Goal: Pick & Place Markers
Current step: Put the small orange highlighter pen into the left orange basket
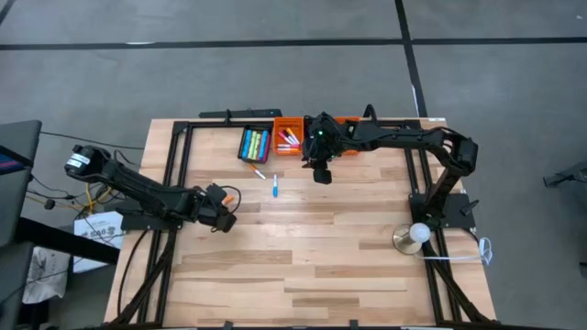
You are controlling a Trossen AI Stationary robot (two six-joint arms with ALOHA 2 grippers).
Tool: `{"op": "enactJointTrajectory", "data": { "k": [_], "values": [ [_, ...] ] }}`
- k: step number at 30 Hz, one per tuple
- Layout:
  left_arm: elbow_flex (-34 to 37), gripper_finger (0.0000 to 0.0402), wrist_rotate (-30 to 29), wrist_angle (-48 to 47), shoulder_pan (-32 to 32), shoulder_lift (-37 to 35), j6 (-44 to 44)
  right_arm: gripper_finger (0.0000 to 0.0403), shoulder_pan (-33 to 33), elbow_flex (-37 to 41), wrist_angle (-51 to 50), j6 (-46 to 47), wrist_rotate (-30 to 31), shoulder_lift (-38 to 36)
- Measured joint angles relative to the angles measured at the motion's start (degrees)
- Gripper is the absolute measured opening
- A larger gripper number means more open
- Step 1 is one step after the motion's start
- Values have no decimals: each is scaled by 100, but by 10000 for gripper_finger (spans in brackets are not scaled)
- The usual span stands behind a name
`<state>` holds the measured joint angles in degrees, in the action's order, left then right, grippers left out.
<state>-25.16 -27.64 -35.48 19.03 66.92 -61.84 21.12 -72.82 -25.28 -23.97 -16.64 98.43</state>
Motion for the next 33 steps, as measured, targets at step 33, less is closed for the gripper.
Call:
{"op": "enactJointTrajectory", "data": {
  "k": [33],
  "values": [
    [228,114,-310,663,4,-20,1685,99,-4,0,90,0,-4,0]
  ]
}}
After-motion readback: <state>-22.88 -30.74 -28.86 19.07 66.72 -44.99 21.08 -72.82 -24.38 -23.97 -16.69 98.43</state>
